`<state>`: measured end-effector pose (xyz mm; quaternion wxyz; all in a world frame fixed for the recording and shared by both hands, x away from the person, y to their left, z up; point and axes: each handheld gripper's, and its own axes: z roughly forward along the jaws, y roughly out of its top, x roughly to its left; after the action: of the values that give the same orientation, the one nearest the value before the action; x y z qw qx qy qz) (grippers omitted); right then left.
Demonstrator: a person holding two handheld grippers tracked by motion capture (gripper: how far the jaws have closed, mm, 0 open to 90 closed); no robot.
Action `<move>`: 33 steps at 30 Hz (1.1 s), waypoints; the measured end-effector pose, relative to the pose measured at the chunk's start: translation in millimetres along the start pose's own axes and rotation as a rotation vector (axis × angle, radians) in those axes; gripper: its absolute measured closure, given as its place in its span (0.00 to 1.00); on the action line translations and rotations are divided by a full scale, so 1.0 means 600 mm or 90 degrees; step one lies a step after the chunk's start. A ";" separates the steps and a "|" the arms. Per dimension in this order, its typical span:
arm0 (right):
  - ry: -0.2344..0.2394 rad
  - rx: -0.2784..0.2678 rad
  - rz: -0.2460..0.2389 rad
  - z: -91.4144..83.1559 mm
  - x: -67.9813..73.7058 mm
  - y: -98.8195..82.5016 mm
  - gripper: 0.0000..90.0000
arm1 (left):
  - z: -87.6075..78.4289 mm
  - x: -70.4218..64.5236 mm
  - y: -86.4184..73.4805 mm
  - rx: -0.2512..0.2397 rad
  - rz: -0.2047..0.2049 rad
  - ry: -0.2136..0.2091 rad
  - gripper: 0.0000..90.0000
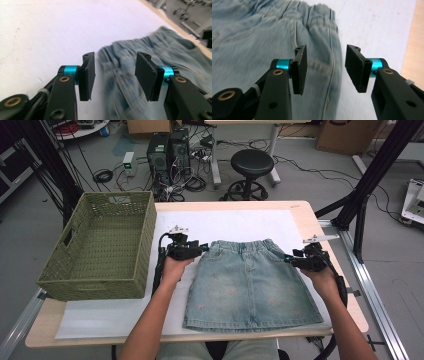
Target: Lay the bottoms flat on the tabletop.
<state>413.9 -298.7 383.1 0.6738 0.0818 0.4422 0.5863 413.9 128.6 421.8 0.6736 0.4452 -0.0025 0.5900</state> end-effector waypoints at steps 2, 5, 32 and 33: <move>0.000 0.008 -0.008 0.011 0.003 0.011 0.59 | 0.018 0.005 0.000 0.017 -0.005 0.010 0.59; 0.004 0.010 -0.019 0.021 0.008 0.022 0.59 | 0.044 0.006 -0.013 0.061 -0.005 0.007 0.59; -0.116 0.070 -0.049 0.094 -0.010 0.061 0.89 | 0.045 -0.047 -0.006 0.019 0.153 0.059 0.85; -0.119 0.080 -0.054 0.098 -0.009 0.059 0.88 | 0.043 -0.045 -0.006 0.016 0.130 0.047 0.80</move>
<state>429.2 -268.6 443.0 0.7299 0.1589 0.4166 0.5181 422.1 91.9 421.2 0.6038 0.4290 -0.0159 0.6716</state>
